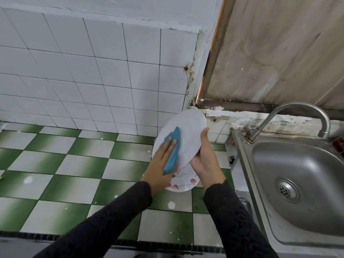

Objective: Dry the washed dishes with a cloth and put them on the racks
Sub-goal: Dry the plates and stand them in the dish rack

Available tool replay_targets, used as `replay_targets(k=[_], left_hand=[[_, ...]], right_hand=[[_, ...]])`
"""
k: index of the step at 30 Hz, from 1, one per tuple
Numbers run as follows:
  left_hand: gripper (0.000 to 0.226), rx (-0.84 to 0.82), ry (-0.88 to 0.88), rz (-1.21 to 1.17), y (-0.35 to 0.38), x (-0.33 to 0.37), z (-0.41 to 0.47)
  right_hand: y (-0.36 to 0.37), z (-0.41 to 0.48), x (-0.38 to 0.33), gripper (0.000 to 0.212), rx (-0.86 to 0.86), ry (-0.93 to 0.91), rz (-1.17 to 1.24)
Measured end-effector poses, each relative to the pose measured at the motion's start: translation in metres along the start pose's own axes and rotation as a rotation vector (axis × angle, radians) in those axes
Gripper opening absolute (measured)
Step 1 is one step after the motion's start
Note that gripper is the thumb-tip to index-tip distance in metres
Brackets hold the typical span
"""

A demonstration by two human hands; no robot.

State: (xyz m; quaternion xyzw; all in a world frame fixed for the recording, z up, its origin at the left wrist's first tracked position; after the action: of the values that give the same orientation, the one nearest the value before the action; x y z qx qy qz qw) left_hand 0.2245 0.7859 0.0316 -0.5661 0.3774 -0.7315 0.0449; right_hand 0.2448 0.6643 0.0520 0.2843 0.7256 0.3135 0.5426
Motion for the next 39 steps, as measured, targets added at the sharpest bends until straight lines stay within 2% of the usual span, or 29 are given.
replay_targets(k=[2, 5, 7, 9, 13, 15, 18, 20, 22, 23, 25, 27, 30, 35, 39], left_hand=[[0.074, -0.038, 0.071, 0.135, 0.015, 0.016, -0.008], [0.08, -0.009, 0.164, 0.328, 0.016, 0.025, -0.01], [0.093, -0.031, 0.185, 0.385, 0.013, 0.016, -0.009], [0.094, -0.019, 0.176, 0.372, 0.006, 0.005, -0.008], [0.08, 0.106, 0.182, 0.256, -0.012, 0.0, -0.012], [0.082, 0.169, 0.15, 0.164, -0.018, -0.002, -0.014], [0.065, 0.303, 0.075, -0.08, -0.034, -0.003, -0.015], [0.057, 0.4, 0.032, -0.247, -0.044, -0.005, -0.018], [0.047, 0.448, -0.032, -0.379, -0.046, -0.012, -0.021], [0.043, 0.459, -0.058, -0.455, -0.046, -0.017, -0.022], [0.04, 0.478, -0.076, -0.615, -0.045, -0.027, -0.023], [0.034, 0.518, -0.1, -0.71, -0.046, -0.033, -0.024], [0.026, 0.55, -0.21, -0.849, -0.039, -0.042, -0.027], [0.029, 0.55, -0.385, -0.943, -0.022, -0.058, -0.037], [0.015, 0.557, -0.478, -0.995, -0.004, -0.06, -0.045]], right_hand=[[-0.007, 0.0, 0.004, 0.086, 0.043, 0.012, 0.002], [-0.013, 0.0, 0.01, 0.084, 0.095, 0.043, 0.052], [-0.013, -0.004, 0.008, 0.072, 0.121, 0.063, 0.06], [-0.01, -0.007, 0.003, 0.058, 0.141, 0.057, 0.089], [-0.011, -0.007, -0.002, 0.038, 0.169, 0.049, 0.107], [-0.015, -0.006, -0.006, 0.038, 0.146, 0.028, 0.073], [-0.04, 0.0, -0.009, 0.041, 0.098, 0.025, -0.199], [-0.057, -0.002, -0.011, 0.051, 0.12, 0.062, -0.464], [-0.073, -0.01, -0.007, 0.08, 0.152, 0.114, -0.551], [-0.082, -0.015, -0.003, 0.085, 0.167, 0.131, -0.525], [-0.096, -0.02, 0.008, 0.068, 0.135, 0.166, -0.47], [-0.106, -0.024, 0.018, 0.065, 0.092, 0.205, -0.47], [-0.112, -0.026, 0.021, 0.049, 0.048, 0.178, -0.436], [-0.116, -0.03, 0.017, 0.033, 0.102, 0.171, -0.292], [-0.115, -0.032, 0.007, 0.031, 0.13, 0.149, -0.228]])
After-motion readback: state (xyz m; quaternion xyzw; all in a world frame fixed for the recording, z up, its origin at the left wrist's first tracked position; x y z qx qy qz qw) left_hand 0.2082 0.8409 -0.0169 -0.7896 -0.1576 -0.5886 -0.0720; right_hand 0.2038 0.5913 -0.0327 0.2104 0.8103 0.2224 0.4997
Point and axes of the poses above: each hand's wrist, its own z-axis towards the middle knuckle, its own y-axis out of the palm, x = y × z, the point moved 9 cm from there along z, towards the middle knuckle, and after that the axes turned 13 degrees about -x, right-handed, at the moved point
